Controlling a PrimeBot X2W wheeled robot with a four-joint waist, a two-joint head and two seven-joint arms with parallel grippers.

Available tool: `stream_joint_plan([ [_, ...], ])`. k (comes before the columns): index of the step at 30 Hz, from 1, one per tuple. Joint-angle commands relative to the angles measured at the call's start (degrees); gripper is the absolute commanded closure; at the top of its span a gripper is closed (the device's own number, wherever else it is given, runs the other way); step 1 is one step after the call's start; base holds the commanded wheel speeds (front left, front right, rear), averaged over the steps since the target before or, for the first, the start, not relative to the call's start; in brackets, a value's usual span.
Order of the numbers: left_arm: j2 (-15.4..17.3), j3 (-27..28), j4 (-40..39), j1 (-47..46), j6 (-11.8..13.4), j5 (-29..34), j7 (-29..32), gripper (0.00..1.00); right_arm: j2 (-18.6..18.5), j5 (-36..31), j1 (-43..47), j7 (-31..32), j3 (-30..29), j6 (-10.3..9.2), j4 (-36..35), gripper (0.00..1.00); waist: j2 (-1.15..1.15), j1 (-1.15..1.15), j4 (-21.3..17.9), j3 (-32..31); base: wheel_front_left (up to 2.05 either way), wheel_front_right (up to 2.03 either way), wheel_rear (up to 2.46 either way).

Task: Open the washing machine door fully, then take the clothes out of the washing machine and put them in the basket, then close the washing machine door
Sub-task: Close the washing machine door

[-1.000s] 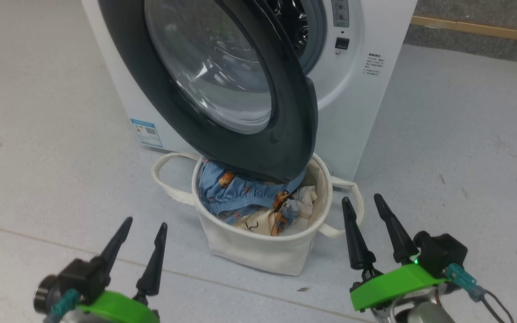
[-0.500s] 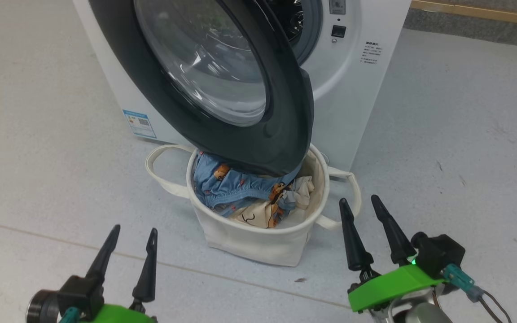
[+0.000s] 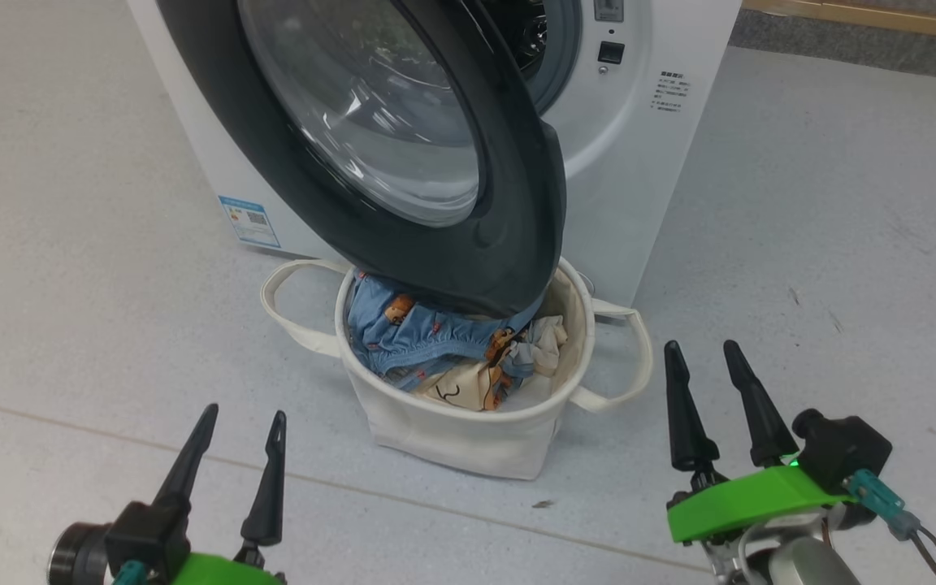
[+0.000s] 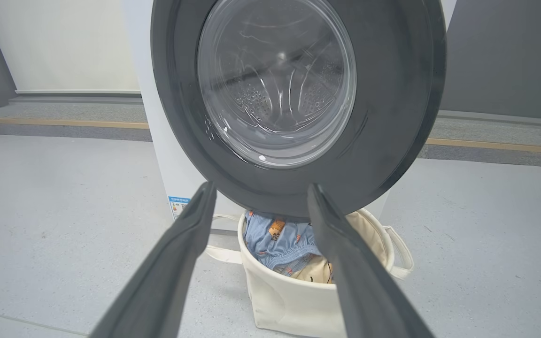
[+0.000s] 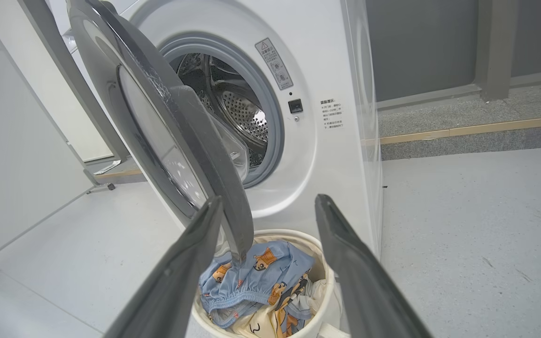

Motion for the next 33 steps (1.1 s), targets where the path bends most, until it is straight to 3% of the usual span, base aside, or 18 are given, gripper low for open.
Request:
stream_joint_plan([
  [1, 0.3, 2.8, -1.5, -1.3, -0.3, 0.6, -0.7, 0.00, 0.3, 0.4, -0.4, -0.7, 1.3, 0.22, -1.8, 0.00, 0.00, 0.00, -0.1, 0.0, 0.00, 0.00, 0.00],
  [14, -2.4, 5.6, -0.7, -1.4, -3.4, 3.7, -0.7, 0.00, 0.3, 1.2, -0.7, -0.7, 1.7, 0.22, -2.1, 0.00, 0.00, 0.00, 0.0, 0.0, 0.00, 0.00, 0.00],
  [15, -2.6, 5.8, -0.6, -1.4, -3.6, 3.8, -0.7, 0.00, 0.3, 1.5, -0.8, -0.7, 2.1, 0.22, -2.5, 1.00, 0.00, 0.00, 0.0, 0.1, 0.00, 0.00, 0.00],
  [26, -4.5, 6.1, 0.5, -3.5, -5.7, 5.8, -0.7, 0.00, 0.3, -0.2, -7.4, -0.7, 12.6, 0.22, -3.7, 1.00, 0.00, 0.00, 2.0, 3.3, 0.00, 0.00, 0.00],
  [33, -5.7, 5.8, 1.1, -5.6, -6.5, 6.6, -0.7, 0.00, 0.3, -1.6, -14.3, -0.7, 13.3, 0.22, -0.3, 1.00, 0.00, 0.00, 4.4, 6.8, 0.00, 0.00, 0.00],
])
